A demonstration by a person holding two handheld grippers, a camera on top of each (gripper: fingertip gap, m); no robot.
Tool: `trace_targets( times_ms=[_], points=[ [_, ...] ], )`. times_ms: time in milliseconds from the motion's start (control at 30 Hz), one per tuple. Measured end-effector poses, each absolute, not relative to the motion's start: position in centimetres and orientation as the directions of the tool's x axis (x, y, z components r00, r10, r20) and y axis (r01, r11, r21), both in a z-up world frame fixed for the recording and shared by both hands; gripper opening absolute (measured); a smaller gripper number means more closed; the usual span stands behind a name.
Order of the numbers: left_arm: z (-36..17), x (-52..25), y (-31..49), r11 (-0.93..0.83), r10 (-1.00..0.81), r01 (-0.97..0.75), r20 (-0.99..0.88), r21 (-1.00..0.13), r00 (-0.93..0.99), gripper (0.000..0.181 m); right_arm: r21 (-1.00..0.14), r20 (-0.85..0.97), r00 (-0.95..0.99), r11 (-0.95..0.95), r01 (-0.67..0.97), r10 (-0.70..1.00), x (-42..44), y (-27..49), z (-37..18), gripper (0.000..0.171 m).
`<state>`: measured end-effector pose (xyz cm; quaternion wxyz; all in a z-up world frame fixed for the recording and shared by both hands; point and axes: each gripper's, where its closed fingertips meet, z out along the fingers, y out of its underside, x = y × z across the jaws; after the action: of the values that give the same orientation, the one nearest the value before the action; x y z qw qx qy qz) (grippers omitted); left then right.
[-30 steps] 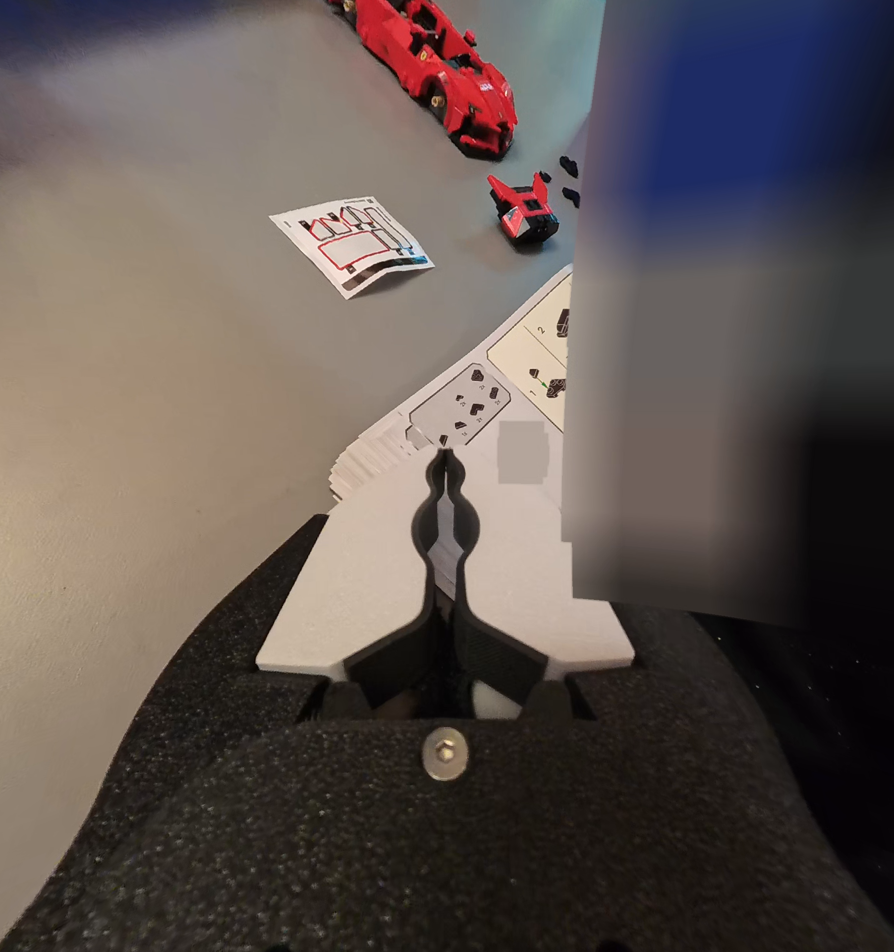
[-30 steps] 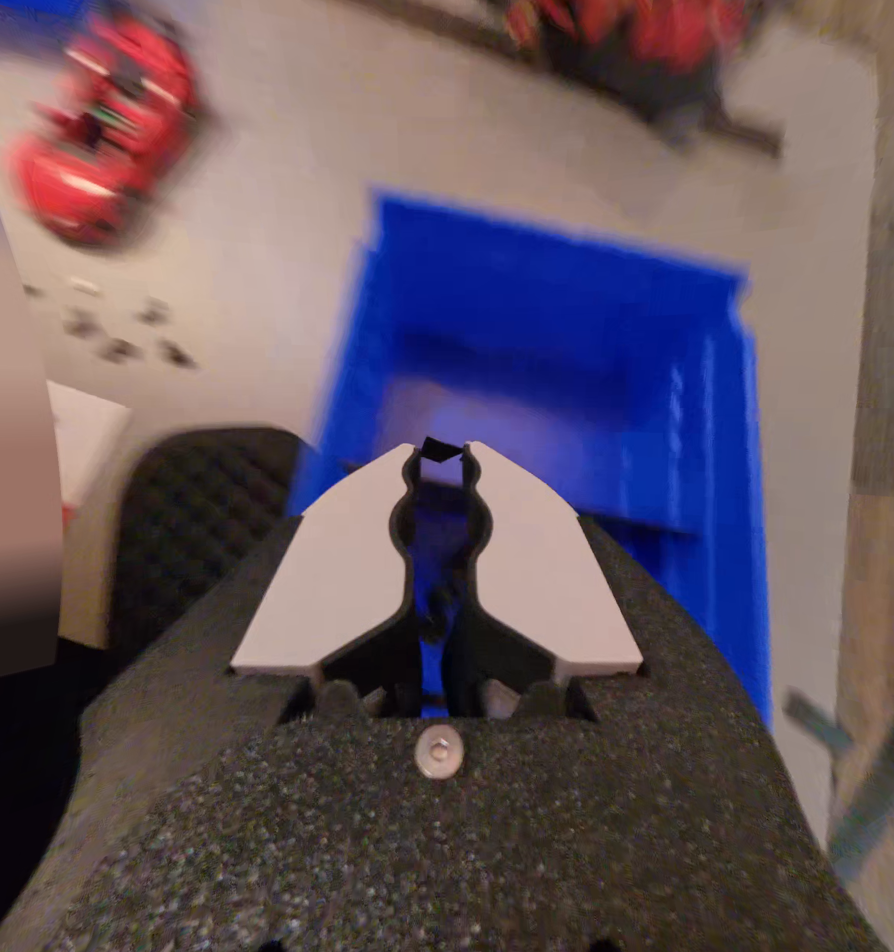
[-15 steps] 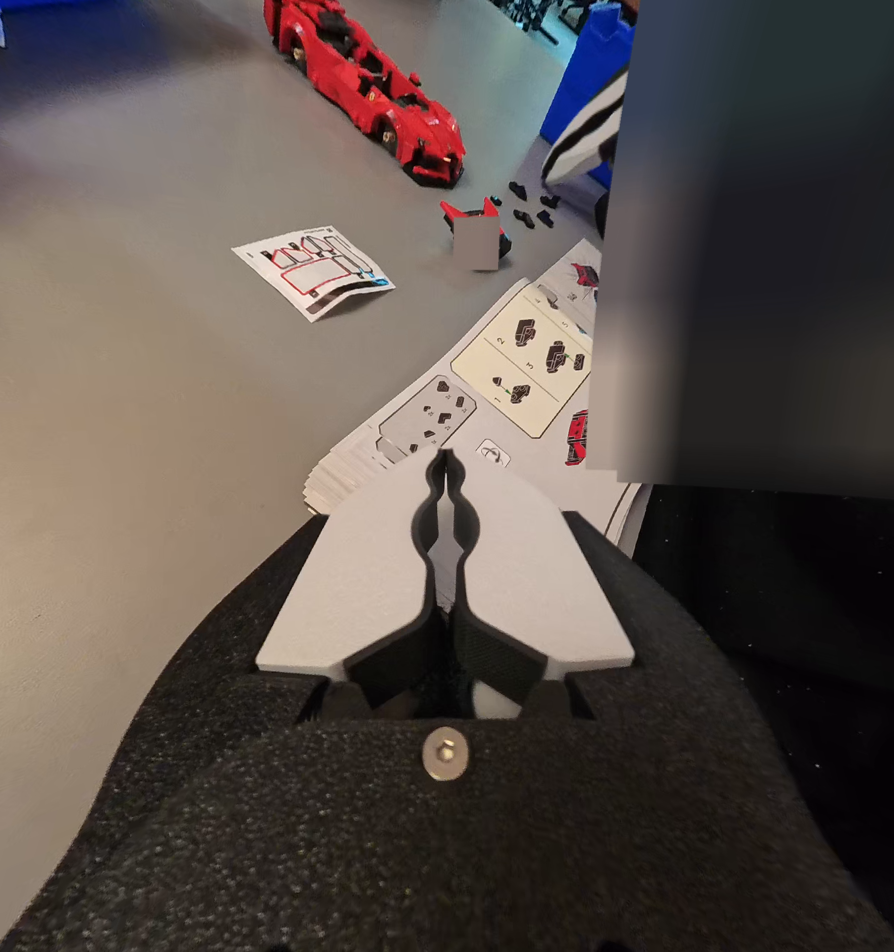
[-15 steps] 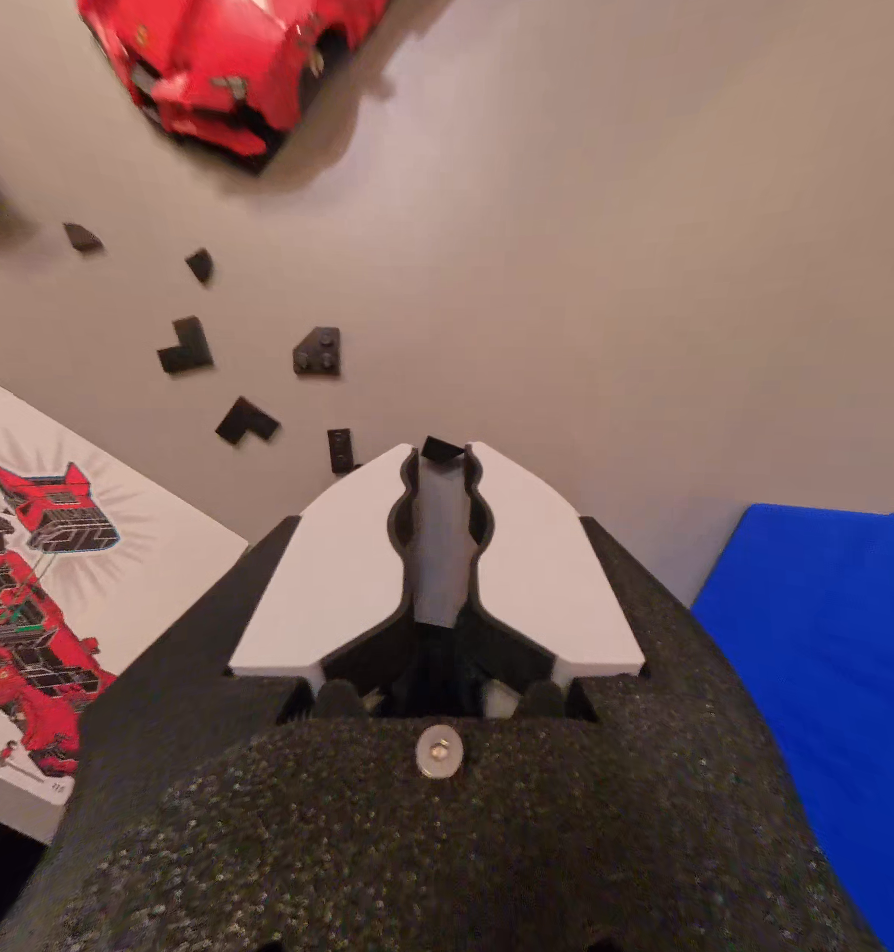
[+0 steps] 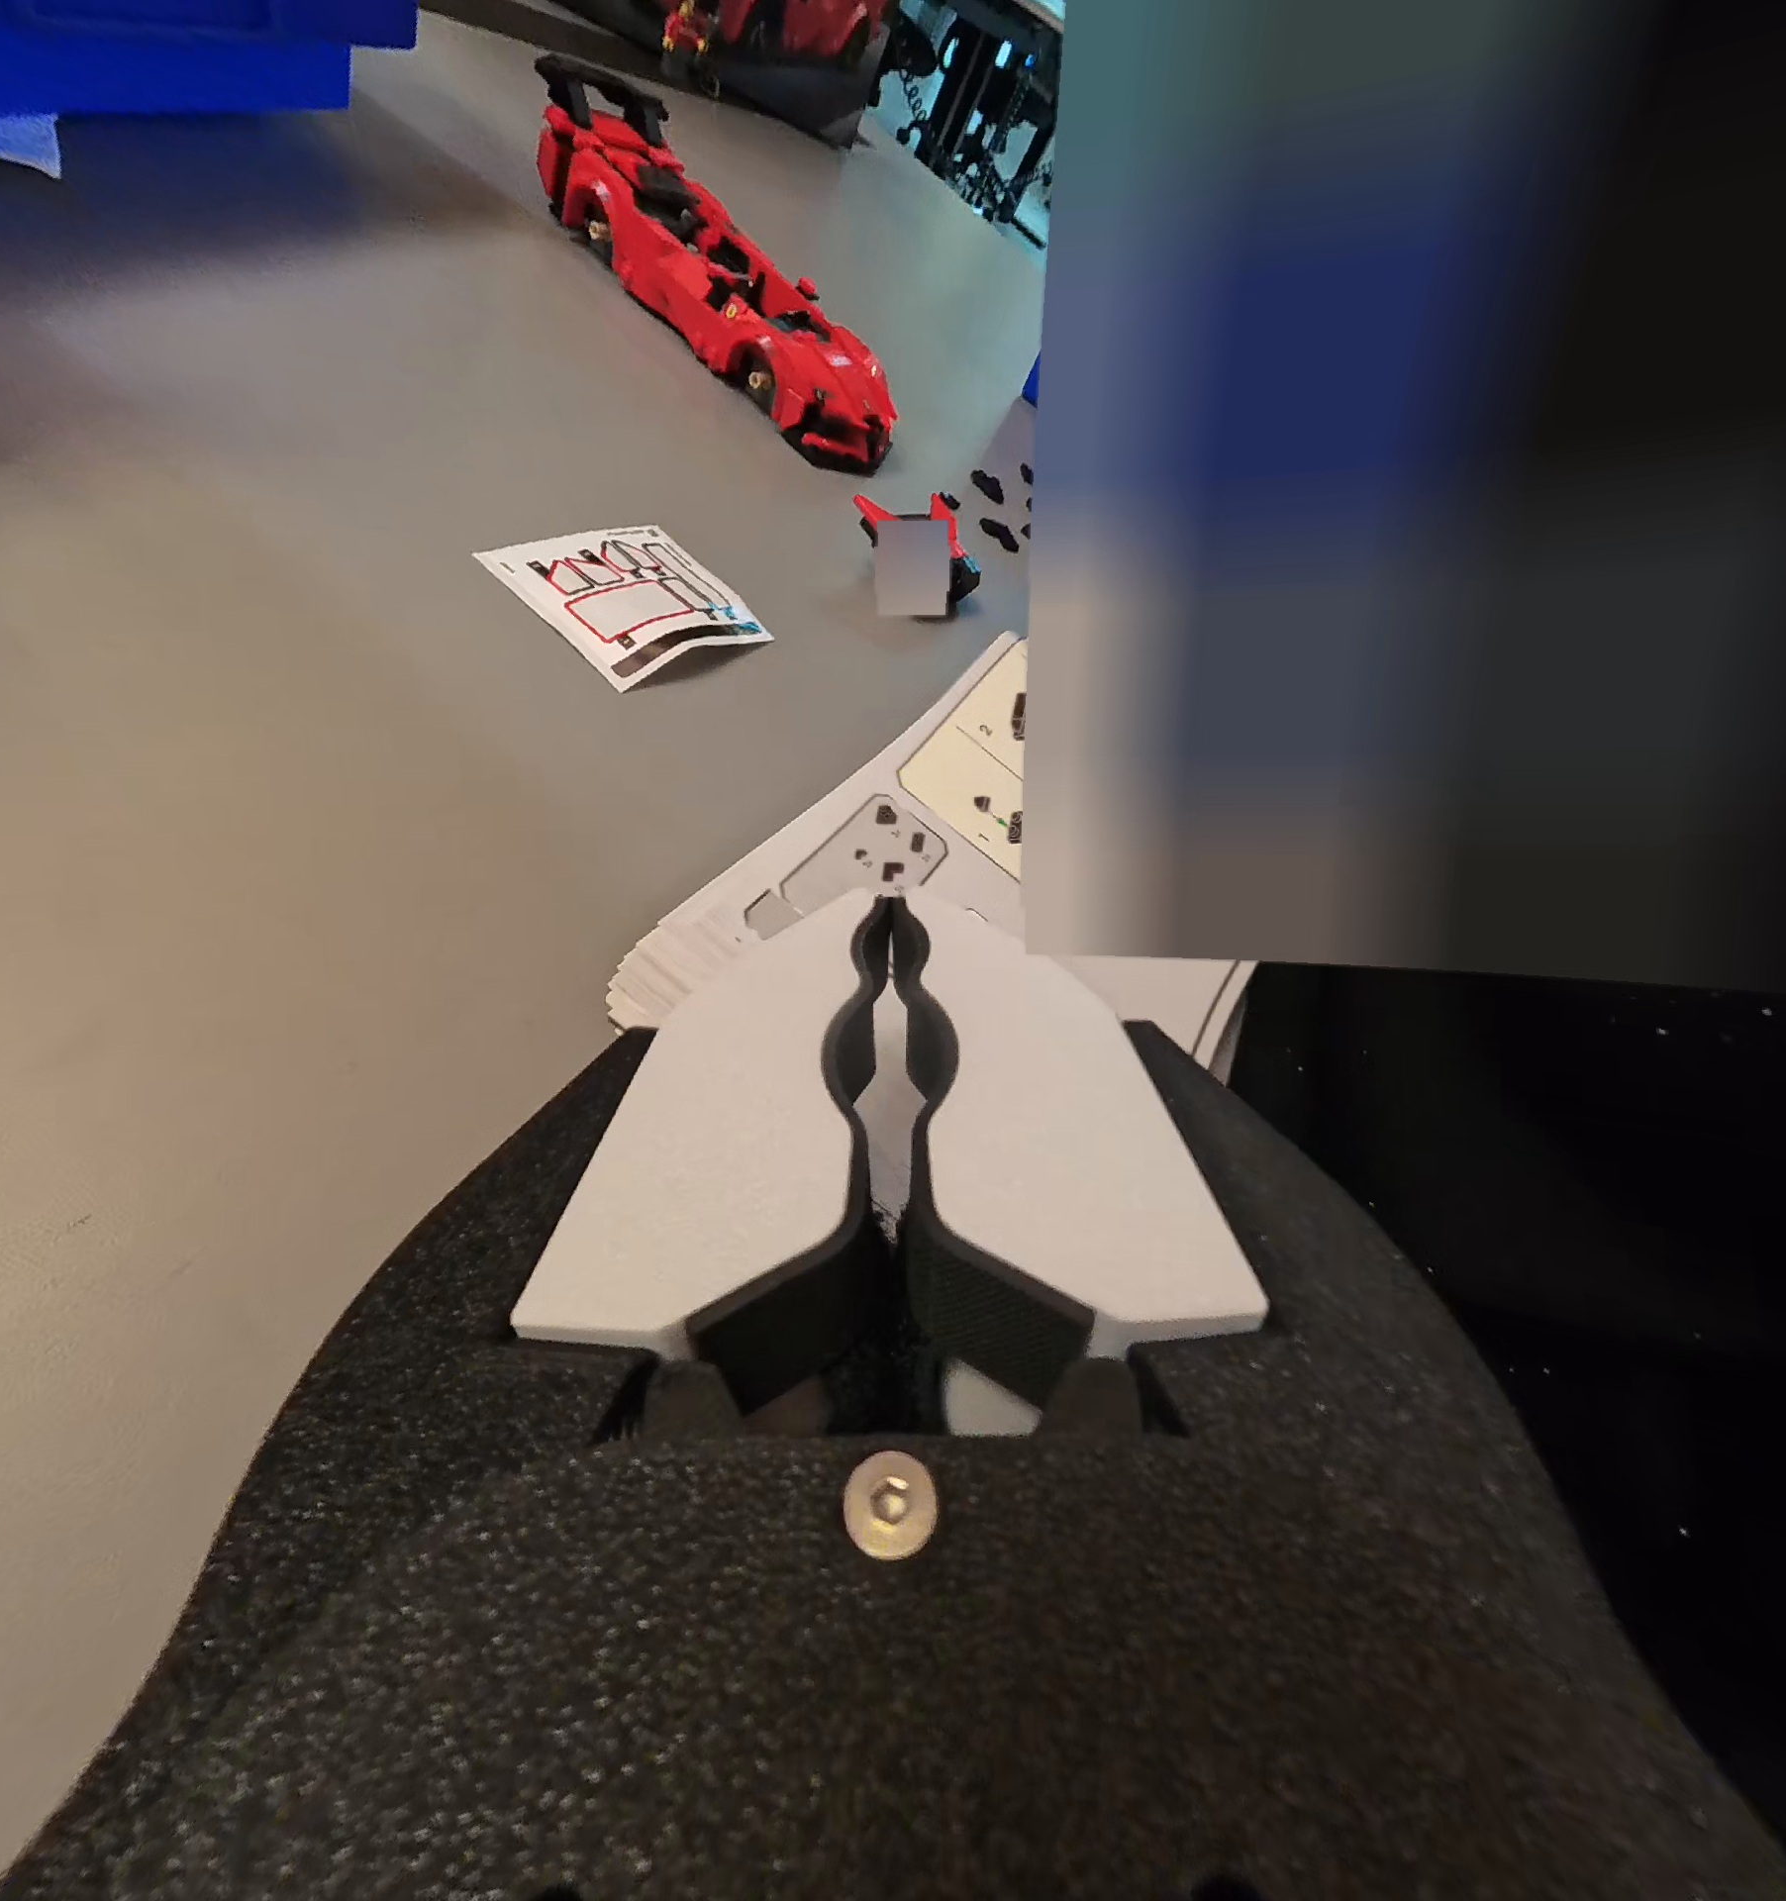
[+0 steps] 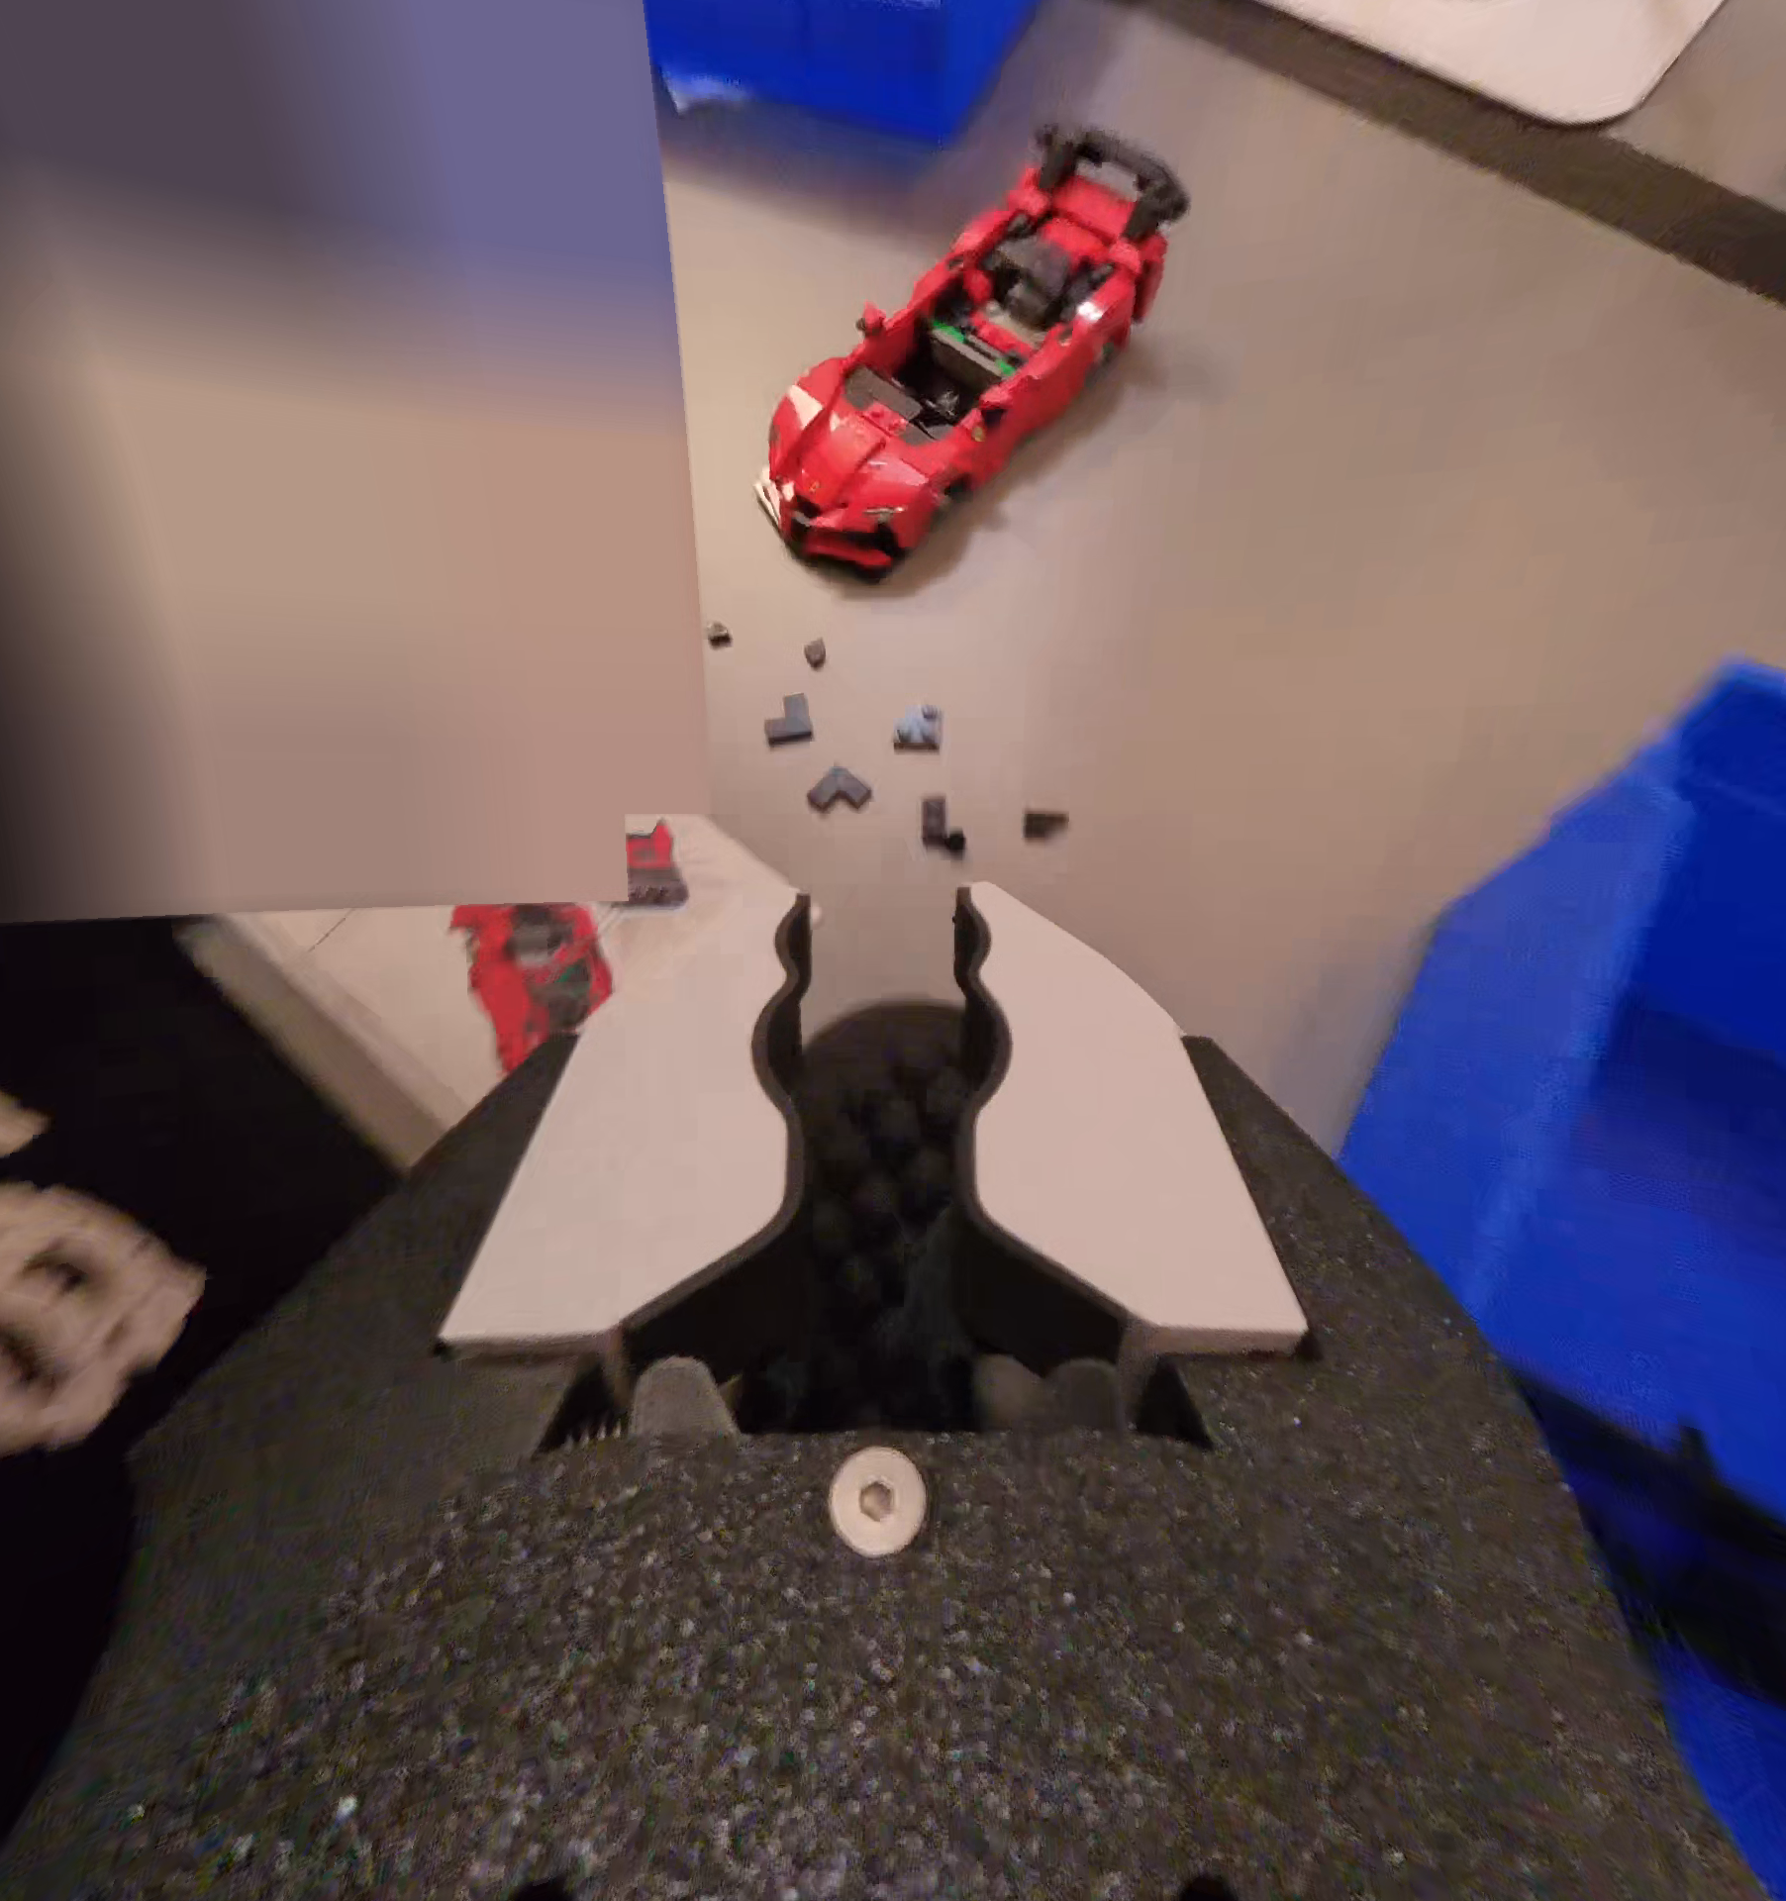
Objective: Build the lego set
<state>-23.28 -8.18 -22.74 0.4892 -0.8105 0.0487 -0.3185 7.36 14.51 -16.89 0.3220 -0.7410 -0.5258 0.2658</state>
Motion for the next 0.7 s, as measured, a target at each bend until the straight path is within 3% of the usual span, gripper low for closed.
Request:
trace_targets(
  times_ms=[100, 167, 233, 333, 467, 567, 700],
  points=[
    [-22.6, -23.4, -8.2, -0.515, -0.392, 0.257, 0.491, -0.818, 0.778, 0.0, -0.782, 0.064, 0.509, -0.274, 0.559, 0.858, 17.8, 17.1, -13.3, 0.0],
    [-22.6, -23.5, -8.1, -0.519, -0.386, 0.261, 0.496, -0.814, 0.778, 0.0, -0.746, 0.191, 0.702, -0.363, 0.558, 0.686, 27.0, 20.3, -12.7, 0.0],
    [-22.8, -23.5, -8.1, -0.527, -0.378, 0.255, 0.492, -0.811, 0.784, 0.0, -0.637, 0.269, 0.776, -0.499, 0.588, 0.57, 33.7, 22.3, -15.0, 0.0],
    [-23.1, -23.5, -8.0, -0.544, -0.364, 0.248, 0.492, -0.802, 0.791, 0.0, -0.359, 0.36, 0.708, -0.61, 0.706, 0.607, 36.9, 23.7, -20.8, 0.0],
    [-23.3, -23.7, -7.9, -0.554, -0.343, 0.258, 0.499, -0.792, 0.796, 0.0, 0.024, 0.493, 0.537, -0.628, 0.778, 0.684, 39.1, 25.0, -24.3, 0.0],
    [-23.5, -23.8, -7.8, -0.56, -0.334, 0.256, 0.497, -0.788, 0.801, 0.0, 0.18, 0.504, 0.497, -0.649, 0.739, 0.706, 40.1, 24.8, -25.4, 0.0],
    [-23.7, -23.7, -7.8, -0.579, -0.328, 0.257, 0.51, -0.774, 0.795, 0.0, 0.238, 0.483, 0.513, -0.67, 0.703, 0.71, 40.4, 24.7, -26.7, 0.0]
  ],
)
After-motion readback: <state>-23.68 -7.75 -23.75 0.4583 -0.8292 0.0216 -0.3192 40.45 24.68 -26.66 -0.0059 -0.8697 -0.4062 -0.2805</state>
